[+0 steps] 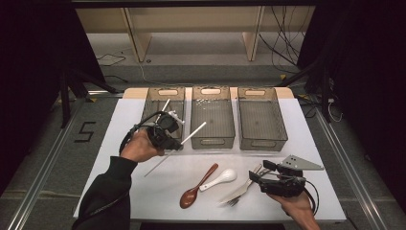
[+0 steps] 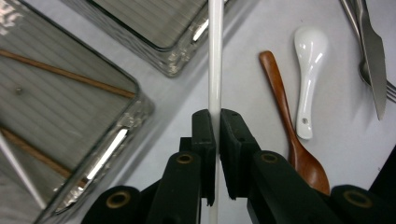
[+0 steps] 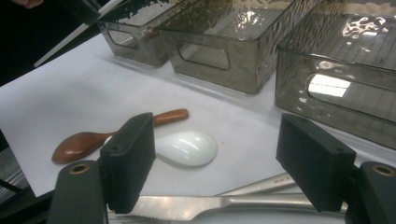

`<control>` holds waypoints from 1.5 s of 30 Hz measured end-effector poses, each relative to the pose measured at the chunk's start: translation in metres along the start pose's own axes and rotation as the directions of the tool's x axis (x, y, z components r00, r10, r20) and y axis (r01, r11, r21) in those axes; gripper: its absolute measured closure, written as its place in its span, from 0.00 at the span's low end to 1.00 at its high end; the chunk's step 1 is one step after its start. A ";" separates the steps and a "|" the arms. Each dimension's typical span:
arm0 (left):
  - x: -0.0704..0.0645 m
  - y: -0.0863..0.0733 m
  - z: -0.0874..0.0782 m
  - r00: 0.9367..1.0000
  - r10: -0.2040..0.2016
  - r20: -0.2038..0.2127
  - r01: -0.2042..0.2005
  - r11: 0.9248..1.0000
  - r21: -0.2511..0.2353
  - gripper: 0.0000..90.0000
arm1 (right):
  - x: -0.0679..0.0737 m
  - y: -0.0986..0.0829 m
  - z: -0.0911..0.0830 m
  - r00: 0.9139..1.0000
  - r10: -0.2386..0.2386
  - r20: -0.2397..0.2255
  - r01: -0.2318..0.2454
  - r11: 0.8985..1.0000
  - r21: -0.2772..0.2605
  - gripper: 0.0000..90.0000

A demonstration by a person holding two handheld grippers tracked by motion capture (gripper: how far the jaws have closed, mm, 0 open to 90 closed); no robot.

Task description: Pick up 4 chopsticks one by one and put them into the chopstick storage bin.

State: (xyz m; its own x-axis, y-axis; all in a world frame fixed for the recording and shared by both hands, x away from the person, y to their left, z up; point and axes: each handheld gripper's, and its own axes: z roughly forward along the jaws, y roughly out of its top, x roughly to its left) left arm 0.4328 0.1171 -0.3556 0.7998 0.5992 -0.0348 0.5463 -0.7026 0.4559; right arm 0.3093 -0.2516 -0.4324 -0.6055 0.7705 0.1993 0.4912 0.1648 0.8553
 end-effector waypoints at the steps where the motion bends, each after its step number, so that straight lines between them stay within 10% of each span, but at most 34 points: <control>1: 0.002 0.001 -0.002 1.000 -0.015 -0.005 0.015 1.000 -0.014 0.94 | 0.000 0.000 0.000 1.000 0.000 0.000 0.000 1.000 -0.001 0.32; 20: 0.057 0.020 -0.034 0.989 -0.132 -0.071 0.122 0.985 -0.123 0.94 | 0.001 0.000 0.000 1.000 -0.001 -0.007 0.001 1.000 -0.007 0.32; 45: 0.102 0.042 -0.023 0.974 -0.148 -0.170 0.121 0.980 -0.157 0.94 | 0.000 0.000 -0.001 1.000 0.000 -0.013 0.000 1.000 -0.007 0.32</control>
State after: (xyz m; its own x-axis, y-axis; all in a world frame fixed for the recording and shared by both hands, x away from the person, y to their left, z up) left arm 0.5317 0.1575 -0.3193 0.6562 0.7529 0.0499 0.5935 -0.5558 0.5821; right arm 0.3089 -0.2523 -0.4326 -0.6135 0.7624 0.2058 0.4870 0.1600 0.8586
